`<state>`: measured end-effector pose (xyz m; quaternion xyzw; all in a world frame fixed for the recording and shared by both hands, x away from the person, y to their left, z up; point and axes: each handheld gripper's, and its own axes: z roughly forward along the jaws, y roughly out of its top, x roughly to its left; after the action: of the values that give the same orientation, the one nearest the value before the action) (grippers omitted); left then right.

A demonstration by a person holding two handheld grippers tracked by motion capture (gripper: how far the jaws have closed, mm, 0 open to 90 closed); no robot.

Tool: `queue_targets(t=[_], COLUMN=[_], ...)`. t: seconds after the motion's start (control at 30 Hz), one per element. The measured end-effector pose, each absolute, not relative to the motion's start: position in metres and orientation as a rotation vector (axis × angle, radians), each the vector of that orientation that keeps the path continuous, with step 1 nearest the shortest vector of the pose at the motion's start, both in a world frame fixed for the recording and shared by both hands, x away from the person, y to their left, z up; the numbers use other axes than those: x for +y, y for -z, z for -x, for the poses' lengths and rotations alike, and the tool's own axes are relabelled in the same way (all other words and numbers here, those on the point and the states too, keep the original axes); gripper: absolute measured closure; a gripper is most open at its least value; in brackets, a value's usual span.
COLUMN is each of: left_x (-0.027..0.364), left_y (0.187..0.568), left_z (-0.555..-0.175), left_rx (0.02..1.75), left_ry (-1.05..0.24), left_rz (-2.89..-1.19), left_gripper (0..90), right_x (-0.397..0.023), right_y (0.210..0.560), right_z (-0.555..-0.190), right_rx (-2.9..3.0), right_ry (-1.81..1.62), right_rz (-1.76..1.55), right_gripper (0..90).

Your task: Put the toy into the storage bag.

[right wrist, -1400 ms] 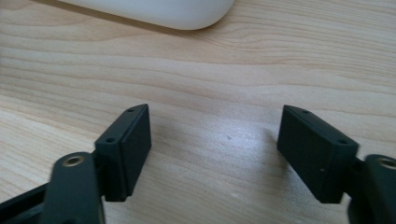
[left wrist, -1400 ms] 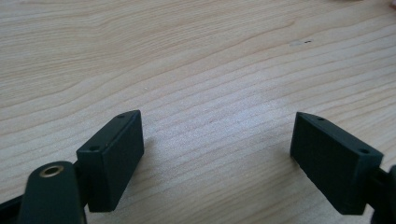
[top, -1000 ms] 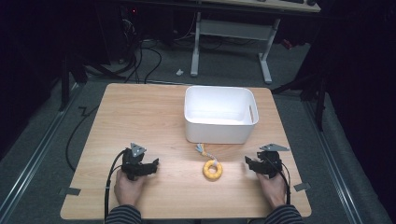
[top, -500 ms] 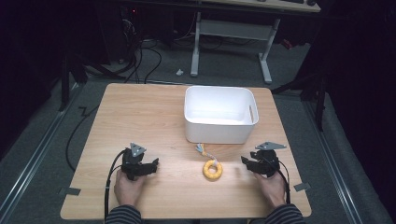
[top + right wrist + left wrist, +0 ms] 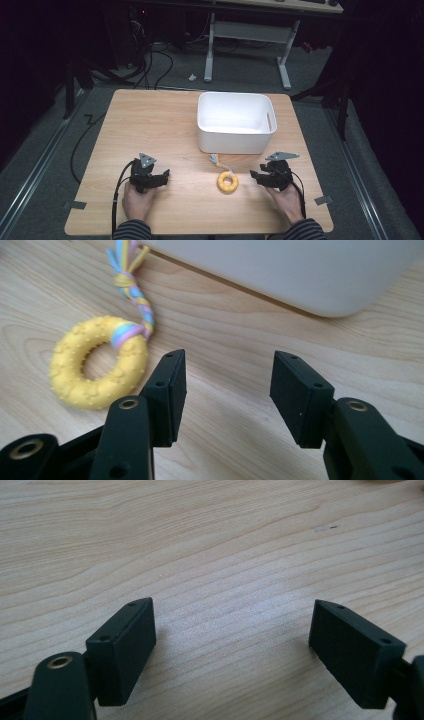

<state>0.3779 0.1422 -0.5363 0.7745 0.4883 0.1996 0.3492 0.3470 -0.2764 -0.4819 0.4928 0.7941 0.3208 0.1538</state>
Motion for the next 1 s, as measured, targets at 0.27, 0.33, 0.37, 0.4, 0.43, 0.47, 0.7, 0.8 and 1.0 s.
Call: queue_targets(t=[0.27,0.33,0.37,0.4,0.43,0.47,0.7,0.8,1.0], left_x=[0.142,0.142,0.142,0.142,0.142,0.142,0.142,0.143,0.143], left_y=[0.536,0.536,0.536,0.536,0.536,0.536,0.536,0.536,0.536], left_z=[-0.378,-0.378,-0.378,-0.378,-0.378,-0.378,-0.378,-0.378,-0.378], left_rx=[1.266,1.266,1.266,1.266,1.266,1.266,1.266,1.268,1.269], left_ry=[-0.52,-0.52,-0.519,-0.519,-0.52,-0.52,-0.518,-0.517,-0.516], left_rz=[-2.007,-2.007,-2.007,-2.007,-2.008,-2.008,-2.007,-2.004,-2.003], left_gripper=[19.3,19.3,19.2,19.3,19.3,19.3,19.4,19.5,19.5], right_x=[-0.259,-0.253,-0.25,-0.248,-0.246,-0.244,-0.229,-0.223,-0.212], right_y=[0.475,0.474,0.473,0.473,0.473,0.473,0.475,0.476,0.479], right_z=[-0.346,-0.347,-0.347,-0.348,-0.348,-0.349,-0.352,-0.352,-0.355], right_rx=[2.347,2.37,2.378,2.384,2.392,2.4,2.451,2.454,2.487], right_ry=[-0.902,-0.893,-0.886,-0.89,-0.889,-0.883,-0.853,-0.849,-0.817], right_rz=[-1.343,-1.323,-1.325,-1.319,-1.314,-1.304,-1.272,-1.272,-1.264], right_gripper=[50.4,50.5,50.4,50.4,50.5,50.5,50.5,50.6,50.8])
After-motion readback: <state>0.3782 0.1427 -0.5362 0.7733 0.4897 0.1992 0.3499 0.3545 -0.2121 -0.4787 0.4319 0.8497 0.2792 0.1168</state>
